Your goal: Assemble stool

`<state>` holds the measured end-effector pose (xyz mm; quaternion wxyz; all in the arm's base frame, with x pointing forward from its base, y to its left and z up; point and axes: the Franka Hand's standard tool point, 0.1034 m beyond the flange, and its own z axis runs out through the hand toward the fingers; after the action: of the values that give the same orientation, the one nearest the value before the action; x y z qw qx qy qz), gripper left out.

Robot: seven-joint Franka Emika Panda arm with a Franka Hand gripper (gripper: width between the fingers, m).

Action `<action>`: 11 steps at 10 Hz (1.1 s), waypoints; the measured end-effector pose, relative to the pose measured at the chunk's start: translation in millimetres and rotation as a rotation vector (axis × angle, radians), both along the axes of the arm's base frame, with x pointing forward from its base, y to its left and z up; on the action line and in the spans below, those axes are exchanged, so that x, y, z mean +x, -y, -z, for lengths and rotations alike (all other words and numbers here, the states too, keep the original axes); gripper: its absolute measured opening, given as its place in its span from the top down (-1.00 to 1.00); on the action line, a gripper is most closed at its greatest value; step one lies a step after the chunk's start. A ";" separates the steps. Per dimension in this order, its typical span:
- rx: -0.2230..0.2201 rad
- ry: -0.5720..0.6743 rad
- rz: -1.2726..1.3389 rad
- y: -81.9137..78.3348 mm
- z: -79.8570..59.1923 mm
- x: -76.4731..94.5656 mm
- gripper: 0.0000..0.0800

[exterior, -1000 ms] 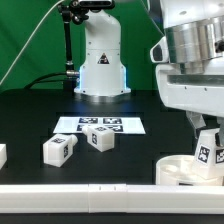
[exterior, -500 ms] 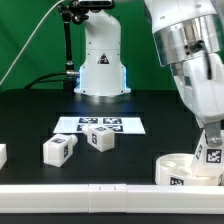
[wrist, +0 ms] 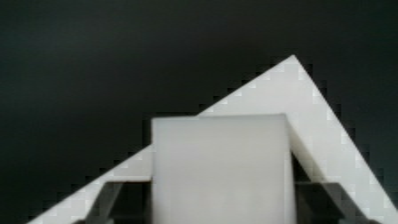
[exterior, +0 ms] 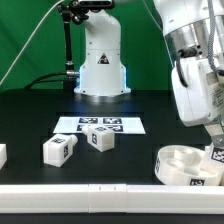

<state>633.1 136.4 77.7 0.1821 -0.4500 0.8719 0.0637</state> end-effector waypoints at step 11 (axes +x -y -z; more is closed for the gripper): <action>0.030 -0.018 -0.147 40.4 -43.6 -1.2 -0.62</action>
Offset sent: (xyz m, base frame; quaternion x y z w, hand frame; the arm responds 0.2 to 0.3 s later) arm 0.0000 0.0000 0.0000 0.0000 0.0000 0.1938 0.9810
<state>631.8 95.9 121.3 0.1758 -0.5095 0.8370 0.0941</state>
